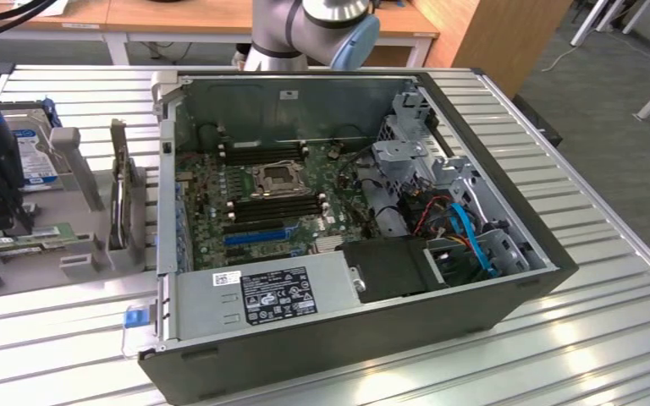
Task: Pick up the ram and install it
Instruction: 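Pick up the ram and move it above insertion slot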
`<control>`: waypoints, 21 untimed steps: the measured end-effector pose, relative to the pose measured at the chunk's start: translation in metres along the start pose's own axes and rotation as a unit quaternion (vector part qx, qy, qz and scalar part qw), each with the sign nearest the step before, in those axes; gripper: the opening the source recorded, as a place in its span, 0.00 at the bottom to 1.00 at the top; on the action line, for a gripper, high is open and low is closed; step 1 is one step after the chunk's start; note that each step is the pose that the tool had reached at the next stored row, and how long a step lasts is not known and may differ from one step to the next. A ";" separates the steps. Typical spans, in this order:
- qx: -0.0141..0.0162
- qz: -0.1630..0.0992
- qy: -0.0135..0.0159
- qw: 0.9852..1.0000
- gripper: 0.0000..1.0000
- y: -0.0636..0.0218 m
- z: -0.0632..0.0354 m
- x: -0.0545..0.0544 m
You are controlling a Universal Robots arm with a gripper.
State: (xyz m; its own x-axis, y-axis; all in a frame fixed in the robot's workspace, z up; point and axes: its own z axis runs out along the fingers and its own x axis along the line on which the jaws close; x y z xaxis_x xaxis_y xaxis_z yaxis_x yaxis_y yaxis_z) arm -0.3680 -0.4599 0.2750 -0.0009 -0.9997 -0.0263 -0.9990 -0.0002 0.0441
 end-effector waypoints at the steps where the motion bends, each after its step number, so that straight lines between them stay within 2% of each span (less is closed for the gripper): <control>1: 0.000 0.000 0.000 1.000 0.11 0.0000 -0.0005 0.000; 21: 0.000 0.000 0.000 1.000 0.11 0.0004 -0.0100 0.000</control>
State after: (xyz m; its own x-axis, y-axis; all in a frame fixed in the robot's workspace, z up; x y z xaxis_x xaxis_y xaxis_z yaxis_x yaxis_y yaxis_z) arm -0.3680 -0.4599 0.2850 -0.0009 -0.9997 -0.0262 -0.9990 -0.0003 0.0442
